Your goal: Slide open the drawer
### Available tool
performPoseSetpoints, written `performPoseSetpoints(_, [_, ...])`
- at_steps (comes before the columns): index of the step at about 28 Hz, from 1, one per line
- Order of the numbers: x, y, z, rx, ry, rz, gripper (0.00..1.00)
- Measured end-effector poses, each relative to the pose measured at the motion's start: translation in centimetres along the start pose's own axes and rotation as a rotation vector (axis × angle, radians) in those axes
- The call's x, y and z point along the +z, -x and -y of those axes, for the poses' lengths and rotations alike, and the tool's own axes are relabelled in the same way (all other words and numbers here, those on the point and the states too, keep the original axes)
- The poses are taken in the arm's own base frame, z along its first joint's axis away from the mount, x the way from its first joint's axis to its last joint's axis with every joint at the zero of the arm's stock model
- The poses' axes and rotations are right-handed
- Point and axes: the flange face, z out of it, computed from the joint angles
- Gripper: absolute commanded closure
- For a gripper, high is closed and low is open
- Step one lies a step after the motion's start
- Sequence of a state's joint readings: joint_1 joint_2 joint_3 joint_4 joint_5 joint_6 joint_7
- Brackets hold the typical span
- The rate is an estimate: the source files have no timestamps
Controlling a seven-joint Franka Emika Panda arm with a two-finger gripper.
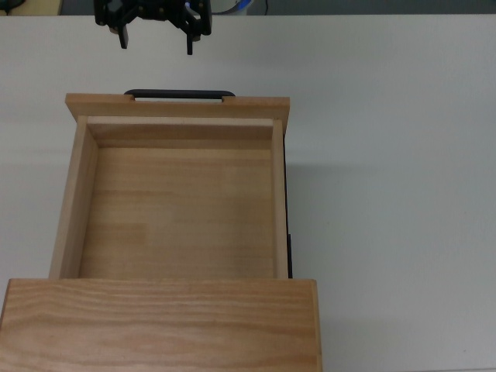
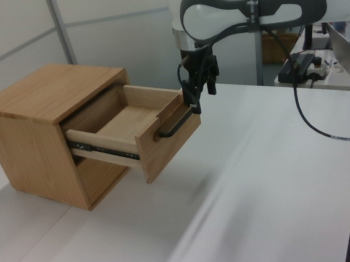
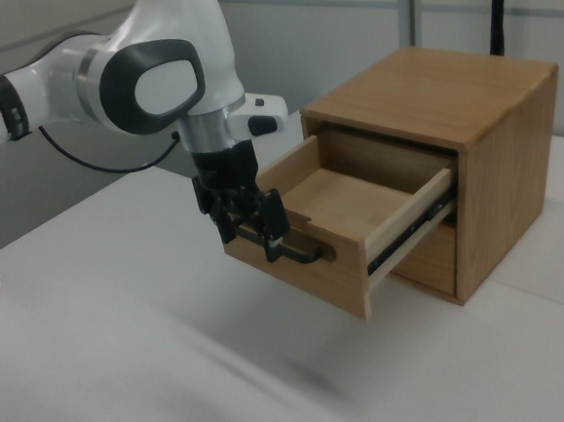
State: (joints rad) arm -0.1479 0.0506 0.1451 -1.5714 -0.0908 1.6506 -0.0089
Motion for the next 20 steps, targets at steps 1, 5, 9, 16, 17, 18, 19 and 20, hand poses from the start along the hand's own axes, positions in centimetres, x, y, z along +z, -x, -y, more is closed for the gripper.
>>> performPoseSetpoints(1, [-0.05, -0.01, 0.01, 0.001, -0.002, -0.001, 0.0])
performPoseSetpoints(5, [-0.37, -0.04, 0.06, 0.014, -0.013, -0.008, 0.0])
performPoseSetpoints(9, [-0.52, -0.06, 0.08, 0.032, -0.017, -0.011, 0.0])
performPoseSetpoints(16, [-0.7, -0.05, 0.08, 0.063, -0.018, -0.012, 0.0])
performPoseSetpoints(17, [-0.73, -0.01, 0.07, 0.064, -0.018, -0.009, 0.0])
performPoseSetpoints(18, [-0.79, 0.04, 0.07, 0.065, -0.018, -0.006, 0.0])
performPoseSetpoints(19, [-0.85, 0.08, 0.08, 0.065, -0.018, -0.003, 0.0])
performPoseSetpoints(20, [-0.95, 0.14, 0.18, 0.063, -0.018, 0.001, 0.0])
